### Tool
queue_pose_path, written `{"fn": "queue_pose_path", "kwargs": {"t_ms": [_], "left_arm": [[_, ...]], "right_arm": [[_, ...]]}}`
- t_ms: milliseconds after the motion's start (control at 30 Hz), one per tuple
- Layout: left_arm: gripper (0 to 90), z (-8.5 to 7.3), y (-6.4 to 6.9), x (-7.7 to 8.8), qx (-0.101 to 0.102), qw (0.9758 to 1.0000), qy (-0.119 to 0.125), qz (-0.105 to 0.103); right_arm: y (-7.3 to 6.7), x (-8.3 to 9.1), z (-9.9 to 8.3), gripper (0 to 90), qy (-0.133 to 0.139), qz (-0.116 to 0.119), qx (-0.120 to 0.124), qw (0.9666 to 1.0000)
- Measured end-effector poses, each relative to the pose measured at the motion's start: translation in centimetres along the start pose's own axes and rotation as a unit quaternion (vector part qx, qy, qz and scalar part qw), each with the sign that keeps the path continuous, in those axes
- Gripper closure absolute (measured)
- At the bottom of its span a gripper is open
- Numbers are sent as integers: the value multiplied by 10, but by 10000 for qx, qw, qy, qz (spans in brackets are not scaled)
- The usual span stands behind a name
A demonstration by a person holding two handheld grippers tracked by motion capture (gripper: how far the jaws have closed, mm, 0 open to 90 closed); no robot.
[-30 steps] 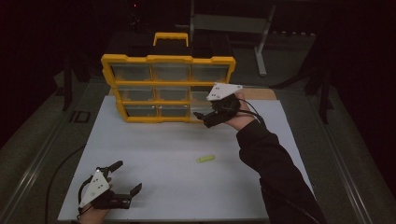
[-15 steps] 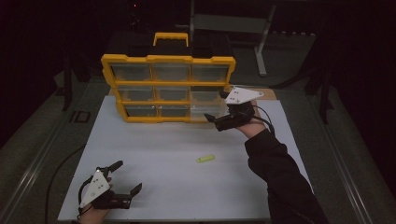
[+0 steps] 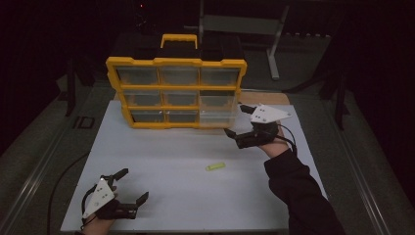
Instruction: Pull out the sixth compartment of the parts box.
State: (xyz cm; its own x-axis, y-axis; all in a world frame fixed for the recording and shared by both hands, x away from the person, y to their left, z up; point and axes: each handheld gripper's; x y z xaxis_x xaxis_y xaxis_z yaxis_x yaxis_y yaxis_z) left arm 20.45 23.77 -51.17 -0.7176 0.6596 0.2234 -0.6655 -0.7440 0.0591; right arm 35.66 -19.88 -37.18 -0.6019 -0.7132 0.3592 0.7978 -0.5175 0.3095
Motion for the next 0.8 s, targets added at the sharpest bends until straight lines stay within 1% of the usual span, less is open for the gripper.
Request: {"fn": "queue_pose_path", "kwargs": {"t_ms": [33,67,100,133,300,500,567,800], "left_arm": [[0,0,0,0,-3,10000,6,7],[0,0,0,0,12,10000,26,9],[0,0,0,0,20,10000,40,13],[0,0,0,0,21,10000,42,19],[0,0,0,0,24,10000,32,29],[0,0,-1,0,26,10000,30,36],[0,0,-1,0,28,10000,35,46],[0,0,-1,0,61,10000,23,40]], "right_arm": [[-2,3,-5,90,18,-23,-49,10000],[-2,3,-5,90,18,-23,-49,10000],[-4,8,-11,90,75,-44,-110,9999],[-4,8,-11,90,75,-44,-110,9999],[-10,17,-25,90,174,-76,-193,9996],[-22,23,-44,90,139,-60,-331,9993],[-27,24,-50,90,115,-60,-311,9994],[-40,27,-67,90,105,8,-420,9991]]}}
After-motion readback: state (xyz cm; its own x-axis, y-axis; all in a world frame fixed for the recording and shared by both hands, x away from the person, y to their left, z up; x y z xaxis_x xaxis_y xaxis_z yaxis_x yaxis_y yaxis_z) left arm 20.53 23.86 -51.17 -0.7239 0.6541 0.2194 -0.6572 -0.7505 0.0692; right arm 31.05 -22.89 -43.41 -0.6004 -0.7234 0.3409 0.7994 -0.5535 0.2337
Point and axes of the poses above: each handheld gripper's, and its own axes: x roughly backward along the jaws, z roughly out of its top, y roughly to its right, and after that the axes turned 6 degrees about x, right-handed
